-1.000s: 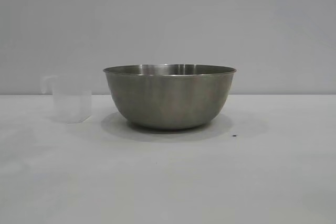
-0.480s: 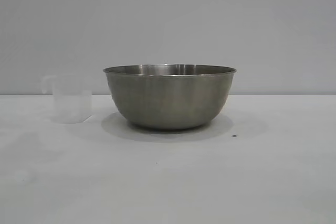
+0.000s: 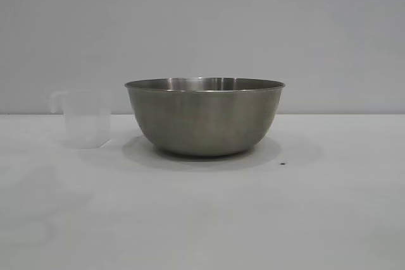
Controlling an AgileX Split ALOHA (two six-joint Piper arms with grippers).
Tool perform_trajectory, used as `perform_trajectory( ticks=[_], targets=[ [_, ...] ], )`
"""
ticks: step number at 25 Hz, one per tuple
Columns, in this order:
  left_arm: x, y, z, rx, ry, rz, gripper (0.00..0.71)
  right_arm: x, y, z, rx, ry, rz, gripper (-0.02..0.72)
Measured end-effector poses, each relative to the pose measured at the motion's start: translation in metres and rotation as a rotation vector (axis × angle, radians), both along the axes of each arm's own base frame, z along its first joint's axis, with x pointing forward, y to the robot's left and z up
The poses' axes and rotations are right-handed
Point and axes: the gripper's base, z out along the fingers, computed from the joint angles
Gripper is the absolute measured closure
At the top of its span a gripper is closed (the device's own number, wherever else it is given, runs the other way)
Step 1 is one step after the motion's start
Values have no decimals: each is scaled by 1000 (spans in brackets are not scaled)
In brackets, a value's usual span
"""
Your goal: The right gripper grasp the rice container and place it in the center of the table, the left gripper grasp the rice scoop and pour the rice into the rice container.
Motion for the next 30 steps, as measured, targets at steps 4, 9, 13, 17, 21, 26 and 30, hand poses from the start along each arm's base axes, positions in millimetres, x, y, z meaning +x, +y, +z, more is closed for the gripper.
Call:
perform_trajectory(
  ticks=[4, 9, 13, 17, 21, 26, 30],
  targets=[
    [-16, 0, 10, -3, 14, 3, 363, 0, 0, 0, 0, 0, 0, 376],
    [-35, 0, 19, -2, 32, 5, 363, 0, 0, 0, 0, 0, 0, 376],
    [-49, -1, 27, -2, 22, 6, 363, 0, 0, 0, 0, 0, 0, 376],
    [-61, 0, 32, -1, 21, 9, 363, 0, 0, 0, 0, 0, 0, 376],
    [-71, -1, 34, -1, 34, 10, 363, 0, 0, 0, 0, 0, 0, 376],
    [-87, -1, 38, -1, 32, 14, 363, 0, 0, 0, 0, 0, 0, 376],
    [-106, -1, 42, 0, 15, 16, 363, 0, 0, 0, 0, 0, 0, 376]
  ],
)
